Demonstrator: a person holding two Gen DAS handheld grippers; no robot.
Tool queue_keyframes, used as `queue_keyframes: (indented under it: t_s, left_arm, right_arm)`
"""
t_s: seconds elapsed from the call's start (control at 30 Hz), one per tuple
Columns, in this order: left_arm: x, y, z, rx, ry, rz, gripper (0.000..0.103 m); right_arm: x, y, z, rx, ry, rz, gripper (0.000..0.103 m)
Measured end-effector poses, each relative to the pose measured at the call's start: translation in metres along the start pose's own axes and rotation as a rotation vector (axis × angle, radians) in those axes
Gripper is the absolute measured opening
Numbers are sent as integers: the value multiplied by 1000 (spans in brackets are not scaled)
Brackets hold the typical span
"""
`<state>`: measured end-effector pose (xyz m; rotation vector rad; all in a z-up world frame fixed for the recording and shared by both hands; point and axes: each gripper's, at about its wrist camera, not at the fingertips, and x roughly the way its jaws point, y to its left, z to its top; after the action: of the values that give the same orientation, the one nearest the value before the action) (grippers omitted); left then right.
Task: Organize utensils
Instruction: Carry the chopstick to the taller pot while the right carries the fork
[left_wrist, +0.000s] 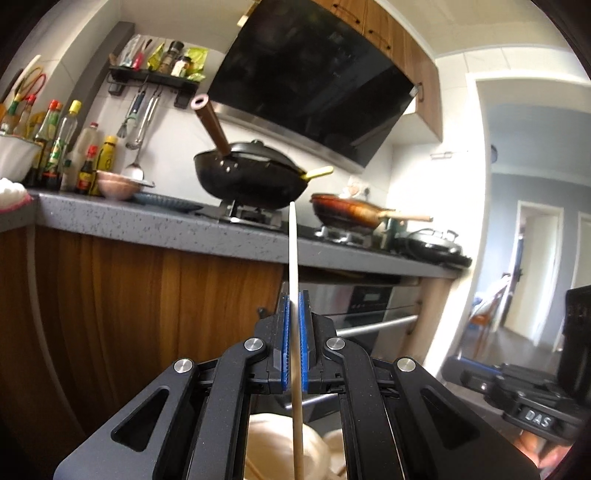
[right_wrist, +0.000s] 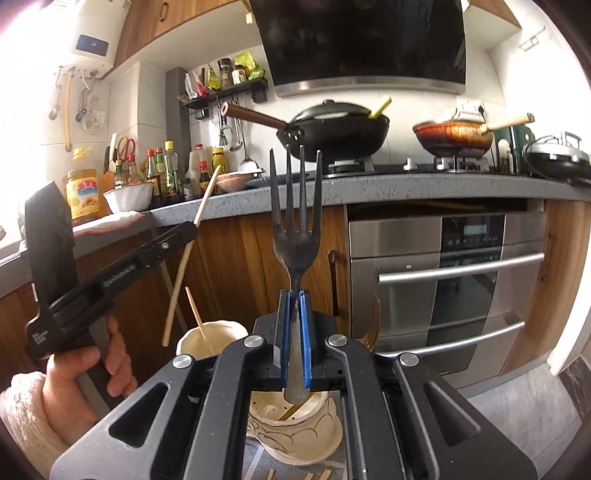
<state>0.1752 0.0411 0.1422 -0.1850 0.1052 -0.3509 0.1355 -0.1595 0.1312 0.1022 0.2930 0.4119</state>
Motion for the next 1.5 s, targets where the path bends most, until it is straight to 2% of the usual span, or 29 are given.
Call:
queue_keyframes:
  t_s: [0.13, 0.33, 0.67, 0.87, 1.1, 1.3, 1.43, 1.5]
  left_arm:
    - [19, 1, -12, 39, 15, 38, 5]
    - [30, -2, -27, 110, 41, 53, 5]
    - [2, 4, -50, 115, 75, 83, 5]
    - [-22, -1, -64, 171, 115, 117, 5]
    - [-29, 2, -71, 158, 155, 130, 5]
    - [-31, 2, -73, 168, 175, 157, 18]
    - [-38, -1, -74, 181, 169, 169, 34]
    - [-42, -1, -73, 180, 164, 171, 34]
  right_arm:
    - [17, -3, -13, 19, 33, -9, 5]
    - [35, -4, -31, 15, 90, -21, 5]
    - [40, 2, -54, 30, 130, -29, 5]
    - [44, 0, -65, 40, 160, -52, 5]
    - [46, 2, -69, 29, 191, -72, 5]
    - [46, 1, -72, 27, 201, -87, 5]
    - [46, 1, -71, 26, 202, -94, 5]
    - [46, 2, -71, 18, 204, -100, 5]
